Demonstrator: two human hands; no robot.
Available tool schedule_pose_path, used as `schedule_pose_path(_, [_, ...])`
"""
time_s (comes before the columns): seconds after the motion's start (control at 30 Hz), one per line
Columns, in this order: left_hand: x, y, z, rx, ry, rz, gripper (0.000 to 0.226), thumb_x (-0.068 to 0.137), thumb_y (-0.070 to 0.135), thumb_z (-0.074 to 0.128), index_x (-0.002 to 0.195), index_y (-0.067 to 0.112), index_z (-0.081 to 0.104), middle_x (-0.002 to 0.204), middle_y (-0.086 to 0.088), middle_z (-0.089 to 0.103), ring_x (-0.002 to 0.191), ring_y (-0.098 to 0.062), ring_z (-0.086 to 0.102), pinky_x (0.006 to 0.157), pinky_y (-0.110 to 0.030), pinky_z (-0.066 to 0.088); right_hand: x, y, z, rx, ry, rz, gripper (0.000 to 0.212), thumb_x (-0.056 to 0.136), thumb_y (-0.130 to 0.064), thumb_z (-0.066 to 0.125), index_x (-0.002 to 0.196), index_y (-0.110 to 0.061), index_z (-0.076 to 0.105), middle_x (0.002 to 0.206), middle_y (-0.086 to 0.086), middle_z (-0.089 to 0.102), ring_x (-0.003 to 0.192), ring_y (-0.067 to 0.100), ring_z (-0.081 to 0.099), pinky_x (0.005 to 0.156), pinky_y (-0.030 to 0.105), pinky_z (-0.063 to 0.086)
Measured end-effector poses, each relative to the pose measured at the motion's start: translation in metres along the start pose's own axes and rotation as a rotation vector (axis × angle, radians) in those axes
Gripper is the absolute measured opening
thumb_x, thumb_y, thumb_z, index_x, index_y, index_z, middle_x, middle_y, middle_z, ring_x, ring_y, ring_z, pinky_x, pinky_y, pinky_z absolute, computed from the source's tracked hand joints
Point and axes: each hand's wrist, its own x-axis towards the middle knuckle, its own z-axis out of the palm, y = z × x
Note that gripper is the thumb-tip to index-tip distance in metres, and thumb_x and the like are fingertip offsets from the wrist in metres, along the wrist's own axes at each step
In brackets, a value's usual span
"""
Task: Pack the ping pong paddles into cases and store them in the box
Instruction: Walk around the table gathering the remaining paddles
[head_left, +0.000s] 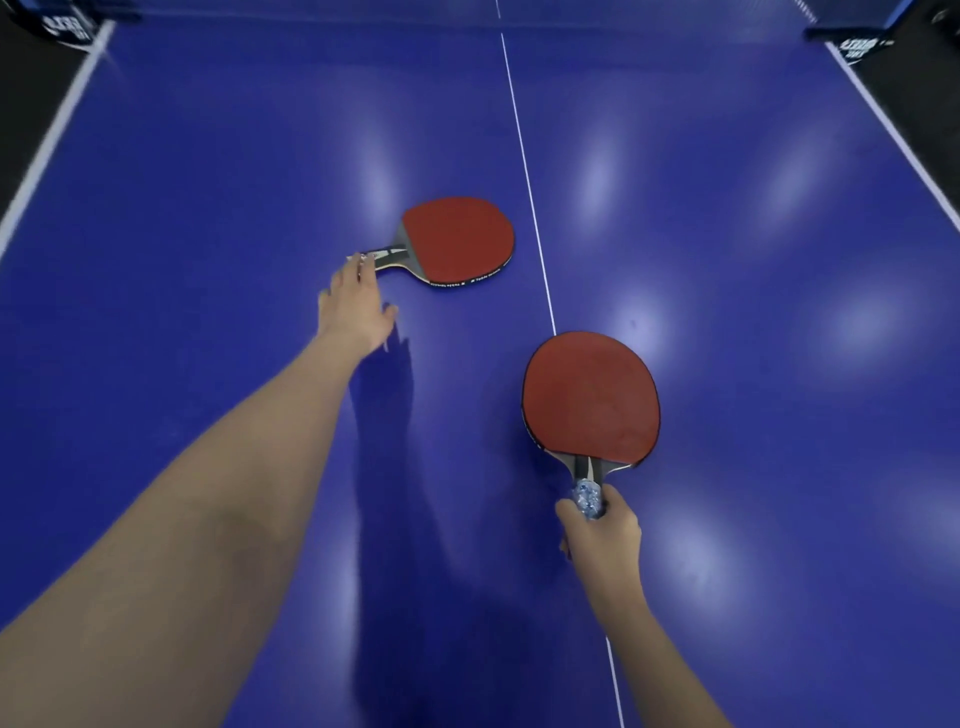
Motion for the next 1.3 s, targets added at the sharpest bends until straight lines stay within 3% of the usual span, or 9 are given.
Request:
schedule_pose_path(0.2, [0.066, -0.003, 0.016, 0.136, -0.057, 0.024, 0.074, 0.093, 0.024, 0.056, 0.151, 0.003, 0.014, 0.158, -0.017, 0.014, 0.146, -0.033, 0.013, 0.116, -0.048, 0.015, 0.033, -0.011, 0.015, 0.026, -0.011, -0.017, 0.020, 0.075, -0.002, 0.058, 0.071, -0.007, 0.040, 0.062, 0.012, 0.039, 0.055, 0.021, 0.036, 0.036, 0.018, 0.034])
schedule_pose_path(0.43, [0.088, 0.003, 0.023, 0.285, 0.067, 0.067, 0.042, 0.087, 0.013, 0.057, 0.125, -0.004, 0.049, 0.125, -0.025, 0.046, 0.116, -0.042, 0.045, 0.095, -0.049, 0.037, 0.049, 0.000, 0.021, 0.037, -0.002, 0.014, 0.016, 0.076, -0.003, 0.058, 0.075, 0.000, 0.042, 0.062, 0.013, 0.041, 0.056, 0.022, 0.035, 0.037, 0.016, 0.036])
schedule_pose_path(0.5, [0.086, 0.005, 0.019, 0.204, -0.043, 0.036, 0.040, 0.083, 0.020, 0.062, 0.117, 0.001, 0.053, 0.117, -0.022, 0.052, 0.109, -0.039, 0.050, 0.084, -0.044, 0.043, 0.049, 0.001, 0.021, 0.036, 0.001, 0.023, 0.015, 0.076, -0.003, 0.058, 0.077, 0.001, 0.043, 0.062, 0.013, 0.042, 0.055, 0.021, 0.036, 0.037, 0.018, 0.037])
schedule_pose_path(0.63, [0.056, 0.021, 0.010, -0.107, -0.389, -0.049, 0.020, 0.078, 0.024, 0.062, 0.068, 0.009, 0.053, 0.066, -0.010, 0.058, 0.056, -0.022, 0.052, 0.050, -0.024, 0.038, 0.041, 0.002, 0.016, 0.019, 0.009, 0.018, 0.014, 0.077, -0.004, 0.059, 0.074, -0.004, 0.045, 0.061, 0.014, 0.044, 0.047, 0.019, 0.039, 0.037, 0.018, 0.037])
schedule_pose_path(0.73, [0.021, 0.037, 0.015, -0.542, -0.423, -0.139, 0.018, 0.083, 0.013, 0.059, 0.068, 0.010, 0.049, 0.058, -0.007, 0.049, 0.048, -0.019, 0.043, 0.040, -0.020, 0.038, 0.030, 0.001, 0.009, 0.028, 0.013, 0.012, 0.013, 0.077, -0.003, 0.059, 0.075, -0.001, 0.046, 0.063, 0.014, 0.045, 0.049, 0.021, 0.040, 0.037, 0.019, 0.038])
schedule_pose_path(0.8, [-0.013, 0.043, 0.022, -0.690, -0.372, -0.192, 0.018, 0.085, 0.009, 0.058, 0.068, 0.010, 0.050, 0.058, -0.006, 0.049, 0.046, -0.018, 0.043, 0.035, -0.020, 0.037, 0.020, 0.001, 0.003, 0.044, 0.019, 0.007, 0.013, 0.077, -0.002, 0.058, 0.076, 0.001, 0.045, 0.064, 0.015, 0.044, 0.051, 0.022, 0.039, 0.037, 0.019, 0.037])
schedule_pose_path(1.0, [-0.168, 0.044, 0.060, -0.899, -0.205, -0.371, 0.027, 0.085, 0.007, 0.058, 0.065, 0.015, 0.043, 0.051, -0.006, 0.048, 0.028, -0.011, 0.041, 0.032, -0.020, 0.034, -0.023, 0.012, -0.013, 0.043, -0.003, -0.013, 0.019, 0.077, -0.003, 0.059, 0.069, -0.007, 0.043, 0.064, 0.014, 0.046, 0.046, 0.018, 0.038, 0.035, 0.017, 0.034])
schedule_pose_path(1.17, [-0.306, 0.037, 0.089, -0.910, -0.139, -0.543, 0.024, 0.086, 0.018, 0.061, 0.068, 0.018, 0.045, 0.057, -0.005, 0.052, 0.052, -0.023, 0.048, 0.052, -0.030, 0.042, -0.073, 0.045, -0.024, 0.017, -0.096, -0.011, 0.015, 0.078, -0.002, 0.059, 0.075, 0.002, 0.045, 0.060, 0.012, 0.044, 0.048, 0.019, 0.038, 0.037, 0.019, 0.036])
schedule_pose_path(1.3, [-0.389, 0.044, 0.105, -0.967, -0.072, -0.684, 0.011, 0.087, 0.017, 0.063, 0.078, 0.016, 0.055, 0.066, 0.000, 0.059, 0.059, -0.020, 0.052, 0.061, -0.030, 0.044, -0.119, 0.079, -0.028, -0.020, -0.151, 0.041, 0.014, 0.077, -0.002, 0.059, 0.078, 0.004, 0.047, 0.059, 0.013, 0.045, 0.051, 0.020, 0.038, 0.038, 0.021, 0.035])
